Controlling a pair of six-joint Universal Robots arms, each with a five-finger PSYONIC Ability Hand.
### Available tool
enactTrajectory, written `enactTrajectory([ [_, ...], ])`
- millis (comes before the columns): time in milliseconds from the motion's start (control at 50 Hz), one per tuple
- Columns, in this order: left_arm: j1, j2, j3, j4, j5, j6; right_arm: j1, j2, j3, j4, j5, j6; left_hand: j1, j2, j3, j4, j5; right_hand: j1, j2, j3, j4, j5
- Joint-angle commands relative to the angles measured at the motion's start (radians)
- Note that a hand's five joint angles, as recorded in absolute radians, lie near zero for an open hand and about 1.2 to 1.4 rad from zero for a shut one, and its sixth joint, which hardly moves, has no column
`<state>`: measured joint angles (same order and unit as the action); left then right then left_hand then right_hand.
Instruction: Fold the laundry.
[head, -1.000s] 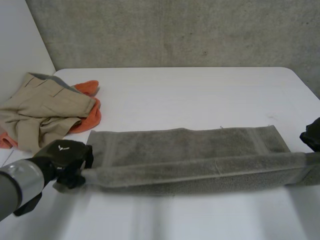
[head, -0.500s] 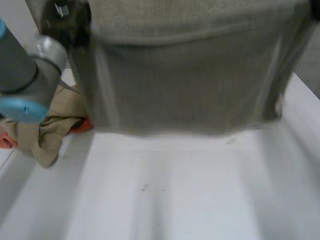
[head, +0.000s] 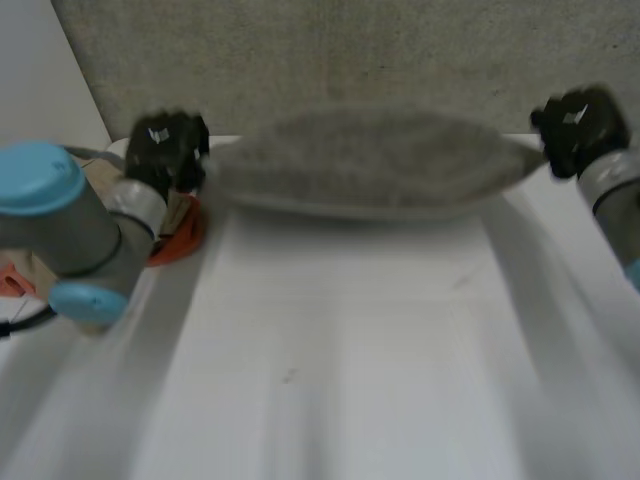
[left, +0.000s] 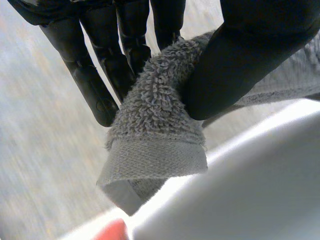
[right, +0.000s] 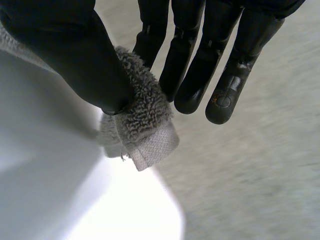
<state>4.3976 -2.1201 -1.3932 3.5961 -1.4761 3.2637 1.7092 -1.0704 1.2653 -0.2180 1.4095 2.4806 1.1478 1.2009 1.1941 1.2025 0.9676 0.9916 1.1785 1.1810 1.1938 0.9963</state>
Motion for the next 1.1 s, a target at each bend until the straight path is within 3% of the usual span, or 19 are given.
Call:
enactTrajectory([
  [20,-0.015,0.015,-0.196,-0.092,-0.001,0.045,-0.066,0.012,0.153,0.142,-0.063,-0.119,0.248,0.195,0.202,0.194,0.254,0.405,0.218,0.215,0.202,0.225],
  [140,-0.015,0.193,-0.375,-0.285,-0.001,0.171,-0.141,-0.081,0.233,0.441,-0.064,-0.262,0.248,0.195,0.202,0.194,0.254,0.405,0.218,0.215,0.202,0.225],
  [240,-0.020,0.354,-0.504,-0.538,-0.004,0.276,-0.307,-0.235,0.354,0.716,-0.067,-0.499,0.248,0.195,0.202,0.194,0.254,0.405,0.218,0.215,0.202,0.225],
  [340,-0.021,0.391,-0.501,-0.686,-0.003,0.310,-0.352,-0.275,0.397,0.649,-0.081,-0.586,0.248,0.195,0.202,0.194,0.254,0.405,0.218,0.215,0.202,0.225],
  [500,-0.024,0.301,-0.382,-0.518,-0.009,0.271,-0.235,-0.146,0.324,0.416,-0.072,-0.439,0.248,0.195,0.202,0.194,0.254,0.405,0.218,0.215,0.202,0.225],
  [600,-0.032,0.149,-0.267,-0.352,-0.020,0.153,-0.096,-0.031,0.191,0.309,-0.012,-0.379,0.248,0.195,0.202,0.194,0.254,0.405,0.218,0.215,0.202,0.225],
  [720,-0.056,0.029,-0.144,-0.318,-0.050,0.134,-0.051,0.128,0.022,0.221,0.101,-0.374,0.248,0.195,0.202,0.194,0.254,0.405,0.218,0.215,0.202,0.225],
  [860,-0.076,-0.113,0.031,-0.321,-0.145,0.139,-0.017,0.279,-0.155,0.213,0.134,-0.367,0.248,0.195,0.202,0.194,0.254,0.405,0.218,0.215,0.202,0.225],
  [920,-0.078,-0.146,0.077,-0.321,-0.164,0.139,-0.013,0.326,-0.219,0.210,0.169,-0.359,-0.008,-0.061,-0.055,-0.063,-0.002,0.405,0.218,0.215,0.202,0.225],
  [940,-0.078,-0.150,0.086,-0.321,-0.164,0.139,-0.010,0.342,-0.250,0.204,0.190,-0.347,-0.158,-0.211,-0.204,-0.212,-0.152,0.237,0.050,0.048,0.035,0.058],
  [960,-0.081,-0.156,0.100,-0.324,-0.162,0.139,-0.008,0.348,-0.262,0.203,0.201,-0.341,-0.729,-0.782,-0.775,-0.784,-0.723,-0.314,-0.501,-0.503,-0.516,-0.493],
  [980,-0.082,-0.155,0.103,-0.326,-0.162,0.139,-0.005,0.351,-0.268,0.200,0.209,-0.333,-0.973,-1.026,-1.020,-1.028,-0.968,-0.761,-0.948,-0.951,-0.963,-0.940],
  [1100,-0.128,-0.132,0.100,-0.326,-0.164,0.137,0.007,0.294,-0.281,0.195,0.209,-0.215,-0.973,-1.026,-1.020,-1.028,-0.968,-0.817,-1.004,-1.007,-1.019,-0.996],
])
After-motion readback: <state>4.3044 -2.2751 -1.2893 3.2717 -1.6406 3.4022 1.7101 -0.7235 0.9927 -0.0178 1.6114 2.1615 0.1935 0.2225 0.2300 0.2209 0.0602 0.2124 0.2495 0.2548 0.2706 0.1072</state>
